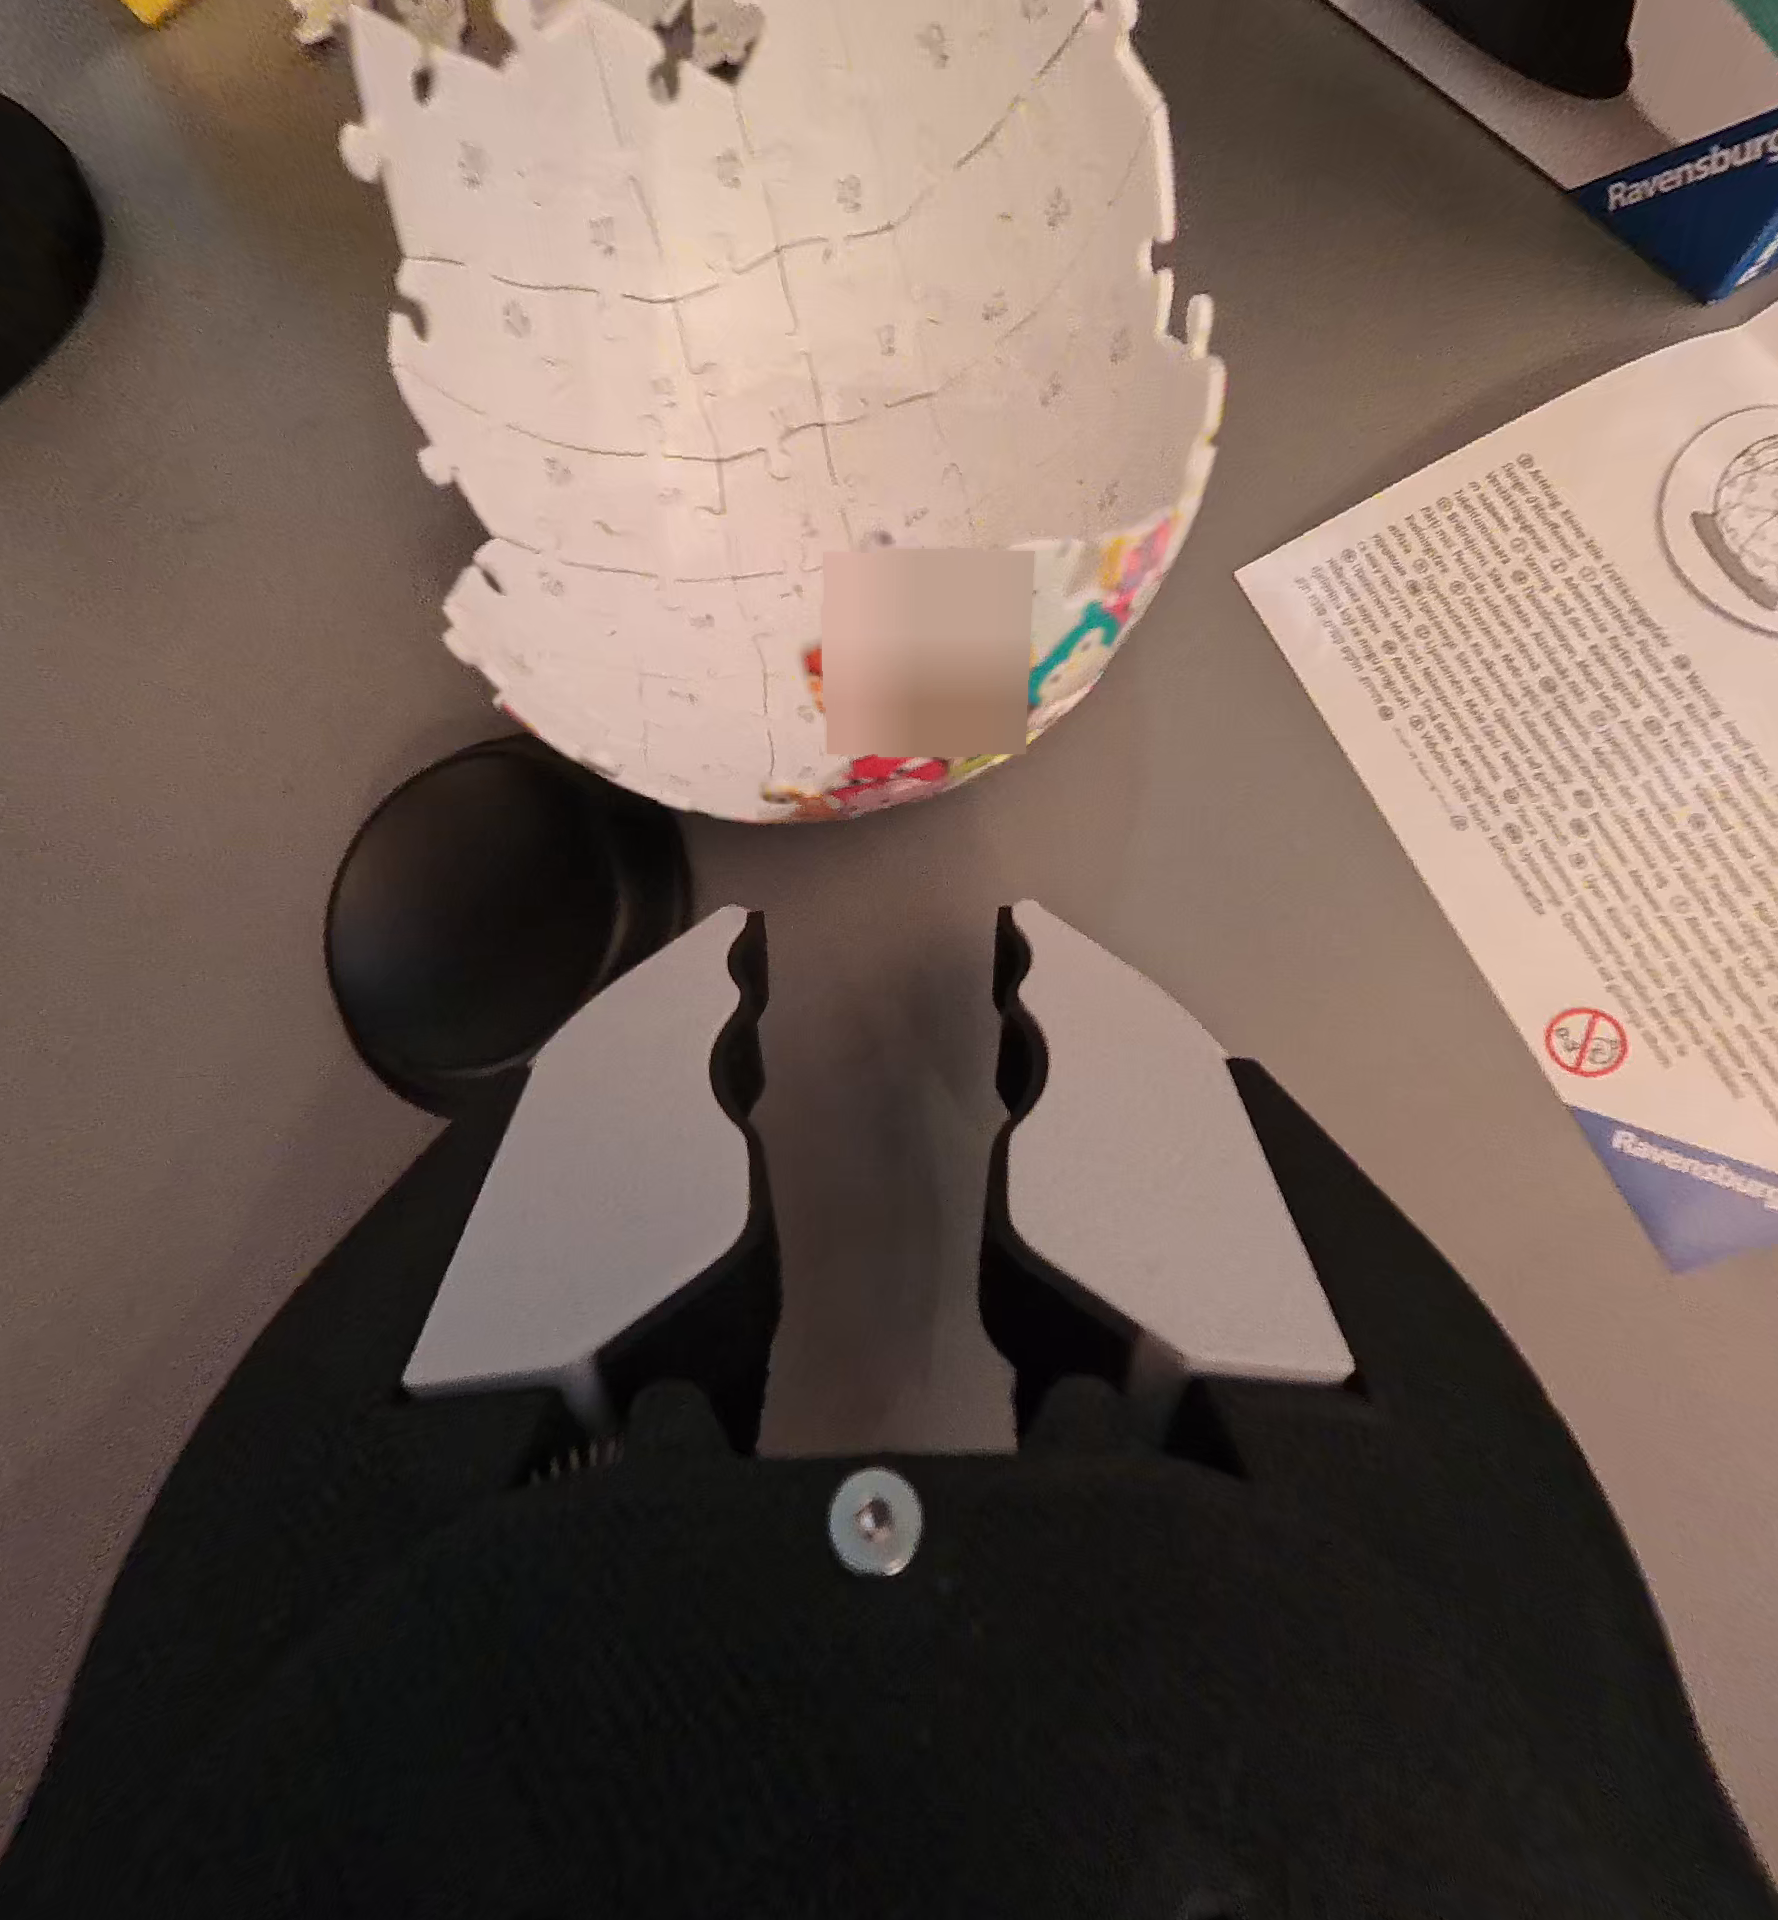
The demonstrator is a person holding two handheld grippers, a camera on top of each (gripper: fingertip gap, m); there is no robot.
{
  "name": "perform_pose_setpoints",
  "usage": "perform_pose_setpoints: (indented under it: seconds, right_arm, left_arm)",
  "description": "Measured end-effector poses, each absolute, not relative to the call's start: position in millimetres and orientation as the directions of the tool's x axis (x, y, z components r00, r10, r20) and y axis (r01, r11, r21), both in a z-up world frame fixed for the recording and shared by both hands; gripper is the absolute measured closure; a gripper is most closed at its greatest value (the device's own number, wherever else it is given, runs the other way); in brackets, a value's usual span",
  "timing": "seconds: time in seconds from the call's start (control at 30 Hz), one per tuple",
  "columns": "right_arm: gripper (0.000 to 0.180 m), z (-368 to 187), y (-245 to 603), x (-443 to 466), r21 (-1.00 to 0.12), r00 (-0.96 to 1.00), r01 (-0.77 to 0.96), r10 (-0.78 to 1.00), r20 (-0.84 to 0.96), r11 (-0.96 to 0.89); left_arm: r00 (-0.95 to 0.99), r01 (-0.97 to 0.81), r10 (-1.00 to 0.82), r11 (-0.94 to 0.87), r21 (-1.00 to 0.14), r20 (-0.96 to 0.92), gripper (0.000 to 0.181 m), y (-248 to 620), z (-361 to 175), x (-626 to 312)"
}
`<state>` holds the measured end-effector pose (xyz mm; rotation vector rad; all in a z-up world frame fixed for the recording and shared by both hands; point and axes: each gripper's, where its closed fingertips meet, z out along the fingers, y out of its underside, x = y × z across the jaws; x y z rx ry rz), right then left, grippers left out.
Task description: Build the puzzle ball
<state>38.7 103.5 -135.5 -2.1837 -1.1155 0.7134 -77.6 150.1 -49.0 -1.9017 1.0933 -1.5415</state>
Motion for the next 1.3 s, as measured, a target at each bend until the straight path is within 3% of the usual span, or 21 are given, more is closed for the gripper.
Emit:
perform_pose_setpoints:
  seconds: [0.13, 0.37, 0.57, 0.77, 0.97, 1.3]
  right_arm:
    - [0.136, -140, 107, 35, -0.708, 0.464, 0.579, 0.877, -0.121, -0.405]
    - [0.126, -135, 118, 22, -0.757, 0.426, 0.575, 0.904, -0.046, -0.31]
    - [0.124, -139, 122, 9, -0.778, 0.342, 0.585, 0.94, -0.018, -0.228]
    - [0.123, -141, 126, 1, -0.78, 0.275, 0.606, 0.961, 0.024, -0.154]
    - [0.122, -146, 126, -3, -0.775, 0.235, 0.618, 0.972, 0.022, -0.132]
    - [0.122, -145, 126, -8, -0.789, 0.199, 0.601, 0.98, -0.007, -0.128]
  left_arm:
    - [0.133, -0.291, -0.841, -0.539, -0.79, 0.524, 0.103, 165, -57, -84]
    - [0.049, -0.295, -0.78, -0.608, -0.737, 0.624, 0.101, 169, -60, -75]
    - [-0.012, -0.341, -0.802, -0.558, -0.756, 0.597, 0.1, 140, -62, -84]
    - [-0.005, -0.52, -0.936, -0.298, -0.801, 0.352, 0.091, 126, -95, -116]
    - [0.044, -0.635, -0.992, -0.122, -0.763, 0.122, 0.089, 126, -121, -111]
    - [-0.008, -0.609, -0.997, -0.052, -0.791, 0.071, 0.101, 119, -124, -92]
